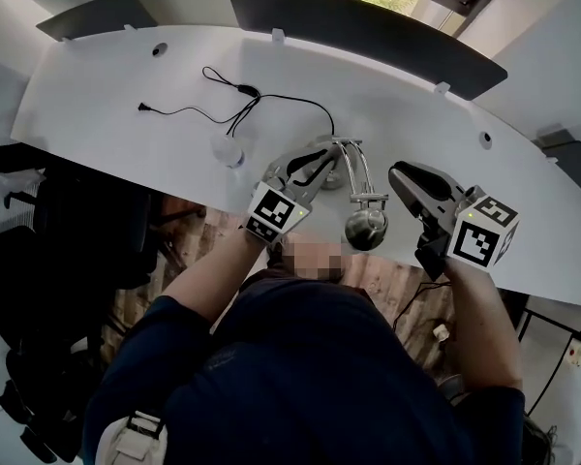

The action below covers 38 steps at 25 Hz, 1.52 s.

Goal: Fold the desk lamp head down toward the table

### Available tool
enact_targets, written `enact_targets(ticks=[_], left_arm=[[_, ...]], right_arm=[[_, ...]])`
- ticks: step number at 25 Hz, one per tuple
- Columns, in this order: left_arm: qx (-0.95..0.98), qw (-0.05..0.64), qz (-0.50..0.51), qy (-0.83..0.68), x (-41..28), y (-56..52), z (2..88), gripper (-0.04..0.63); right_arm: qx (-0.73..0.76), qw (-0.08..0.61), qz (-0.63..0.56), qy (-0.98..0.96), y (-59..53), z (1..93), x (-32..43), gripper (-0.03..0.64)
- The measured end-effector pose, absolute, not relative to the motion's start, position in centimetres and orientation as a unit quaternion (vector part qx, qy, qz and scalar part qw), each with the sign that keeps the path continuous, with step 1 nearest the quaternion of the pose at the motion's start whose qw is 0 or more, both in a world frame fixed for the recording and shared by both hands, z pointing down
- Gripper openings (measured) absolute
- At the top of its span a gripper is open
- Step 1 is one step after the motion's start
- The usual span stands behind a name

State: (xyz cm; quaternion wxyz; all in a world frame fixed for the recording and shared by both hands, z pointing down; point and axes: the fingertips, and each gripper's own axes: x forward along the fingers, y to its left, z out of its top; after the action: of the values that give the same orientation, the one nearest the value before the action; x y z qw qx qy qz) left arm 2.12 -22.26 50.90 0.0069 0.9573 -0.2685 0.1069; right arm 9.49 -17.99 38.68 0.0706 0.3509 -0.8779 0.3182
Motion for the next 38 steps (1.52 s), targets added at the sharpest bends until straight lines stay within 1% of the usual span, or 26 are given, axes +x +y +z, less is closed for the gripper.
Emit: enact_targets(ticks=[3, 6, 10, 14, 17, 21, 25, 28, 31, 34, 38], left_arm=[[0.961, -0.01, 0.116, -0.252, 2.4, -22.6, 51.4, 0.074], [0.963, -0.009, 0.116, -0.242, 2.8, -23.3, 51.7, 0.087], [0.965, -0.012, 0.119, -0.233, 3.1, -23.9, 51.8, 0.11], [0.968, -0.025, 0.118, -0.219, 4.0, -23.8, 51.7, 0.118], [0.969, -0.036, 0.122, -0.213, 4.6, -24.0, 51.7, 0.12], [0.969, -0.044, 0.129, -0.208, 5.1, -24.4, 51.7, 0.12], [0.968, -0.034, 0.133, -0.208, 5.5, -24.9, 51.6, 0.118], [0.971, -0.037, 0.132, -0.195, 5.8, -24.9, 52.1, 0.118], [0.976, -0.017, 0.115, -0.183, 5.9, -24.8, 52.4, 0.115], [0.977, -0.015, 0.111, -0.181, 5.9, -24.8, 52.4, 0.115], [0.978, -0.015, 0.107, -0.179, 6.0, -24.9, 52.4, 0.115]], right_arm=[[0.33, 0.092, 0.341, -0.875, -18.1, 38.9, 8.6, 0.097], [0.302, 0.082, 0.392, -0.865, -18.3, 38.8, 7.8, 0.1], [0.281, 0.099, 0.429, -0.853, -18.4, 39.5, 6.9, 0.11], [0.261, 0.109, 0.47, -0.836, -17.8, 40.2, 6.5, 0.147], [0.244, 0.121, 0.498, -0.823, -17.5, 40.6, 6.3, 0.151], [0.221, 0.137, 0.534, -0.804, -17.3, 40.8, 6.2, 0.15], [0.186, 0.138, 0.565, -0.792, -17.4, 40.8, 6.0, 0.147], [0.166, 0.128, 0.59, -0.78, -17.5, 40.8, 5.8, 0.123], [0.153, 0.107, 0.624, -0.759, -17.3, 40.8, 5.7, 0.091], [0.151, 0.1, 0.645, -0.742, -17.1, 40.9, 5.7, 0.083], [0.126, 0.111, 0.65, -0.741, -17.3, 41.1, 5.7, 0.084]])
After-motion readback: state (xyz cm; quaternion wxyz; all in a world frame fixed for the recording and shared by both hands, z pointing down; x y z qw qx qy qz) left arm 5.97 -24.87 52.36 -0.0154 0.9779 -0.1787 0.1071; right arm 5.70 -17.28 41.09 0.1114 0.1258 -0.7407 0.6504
